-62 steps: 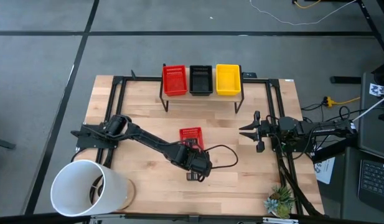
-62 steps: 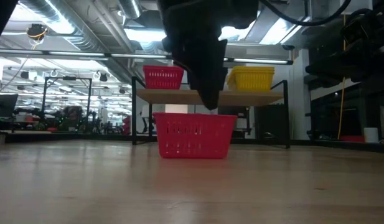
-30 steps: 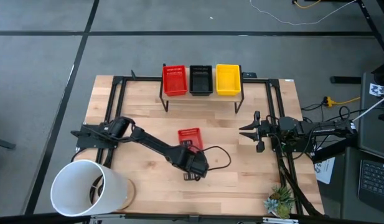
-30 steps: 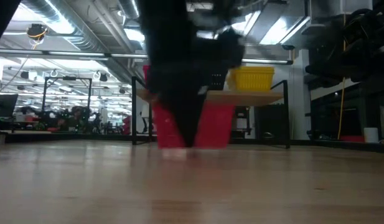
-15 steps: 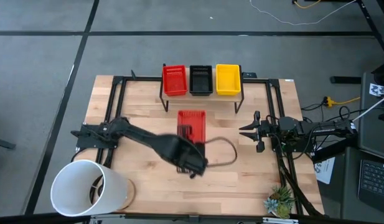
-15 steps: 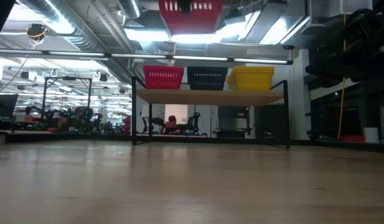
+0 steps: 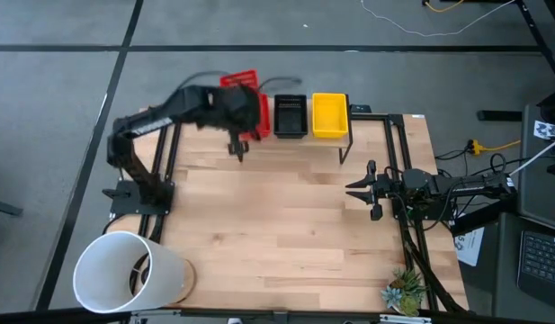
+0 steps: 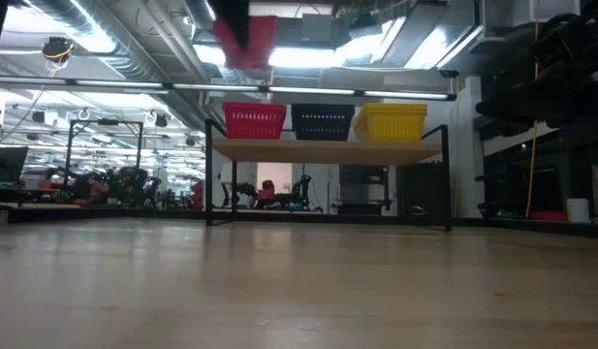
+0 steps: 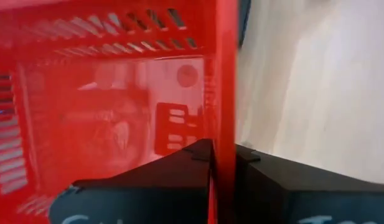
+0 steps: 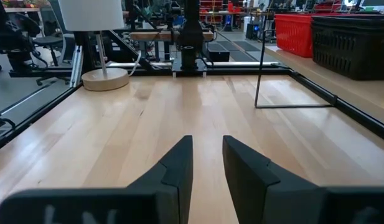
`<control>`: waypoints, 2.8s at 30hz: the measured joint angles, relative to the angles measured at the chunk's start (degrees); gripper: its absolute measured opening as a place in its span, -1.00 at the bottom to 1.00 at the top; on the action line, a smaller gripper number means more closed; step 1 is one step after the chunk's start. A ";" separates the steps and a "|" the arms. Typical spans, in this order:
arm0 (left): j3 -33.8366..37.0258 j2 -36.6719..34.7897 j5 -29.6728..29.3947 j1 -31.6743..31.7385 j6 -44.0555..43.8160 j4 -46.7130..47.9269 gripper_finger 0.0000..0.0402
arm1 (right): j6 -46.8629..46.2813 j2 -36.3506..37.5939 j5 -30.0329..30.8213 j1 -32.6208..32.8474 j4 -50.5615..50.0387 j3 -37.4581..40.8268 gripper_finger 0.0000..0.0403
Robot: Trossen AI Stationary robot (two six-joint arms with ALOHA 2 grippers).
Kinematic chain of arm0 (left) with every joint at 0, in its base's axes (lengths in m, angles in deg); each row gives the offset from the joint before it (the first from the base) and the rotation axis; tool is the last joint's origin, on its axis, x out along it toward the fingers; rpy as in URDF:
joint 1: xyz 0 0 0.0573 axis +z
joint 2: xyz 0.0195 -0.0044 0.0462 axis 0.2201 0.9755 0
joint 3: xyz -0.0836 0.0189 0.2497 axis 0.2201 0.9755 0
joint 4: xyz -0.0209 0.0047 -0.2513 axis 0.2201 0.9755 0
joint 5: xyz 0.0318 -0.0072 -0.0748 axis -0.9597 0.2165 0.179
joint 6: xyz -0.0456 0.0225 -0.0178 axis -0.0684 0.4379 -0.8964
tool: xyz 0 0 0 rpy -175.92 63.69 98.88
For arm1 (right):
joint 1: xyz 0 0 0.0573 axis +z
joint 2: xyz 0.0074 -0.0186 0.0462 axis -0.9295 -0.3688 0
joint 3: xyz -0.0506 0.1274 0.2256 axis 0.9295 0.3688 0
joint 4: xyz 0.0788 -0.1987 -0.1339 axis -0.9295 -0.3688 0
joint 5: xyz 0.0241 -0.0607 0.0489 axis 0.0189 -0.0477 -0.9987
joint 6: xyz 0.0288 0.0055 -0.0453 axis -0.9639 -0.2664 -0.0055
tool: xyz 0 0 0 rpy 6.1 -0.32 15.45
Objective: Stack baskets on shelf by color
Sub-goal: Stack the red basket on top of the red baskets on the shelf
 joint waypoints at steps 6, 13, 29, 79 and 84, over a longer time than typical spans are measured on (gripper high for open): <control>8.96 -0.72 13.07 11.60 8.22 -12.72 -1.00 | 0.00 0.00 0.00 0.02 0.00 0.00 -0.56; 15.31 -0.72 13.63 12.36 9.02 -14.62 -1.00 | 0.00 0.00 0.00 0.02 -0.02 0.00 -0.56; 16.11 -0.72 13.39 12.21 9.36 -14.07 -1.00 | 0.00 0.00 0.00 0.02 -0.04 0.00 -0.56; 16.11 -0.70 8.75 9.61 6.01 -13.83 -0.65 | 0.00 0.00 0.00 0.01 -0.07 0.00 -0.56; 16.11 -0.70 8.52 9.59 5.94 -13.88 -0.65 | 0.00 0.00 0.00 0.00 -0.07 0.00 -0.56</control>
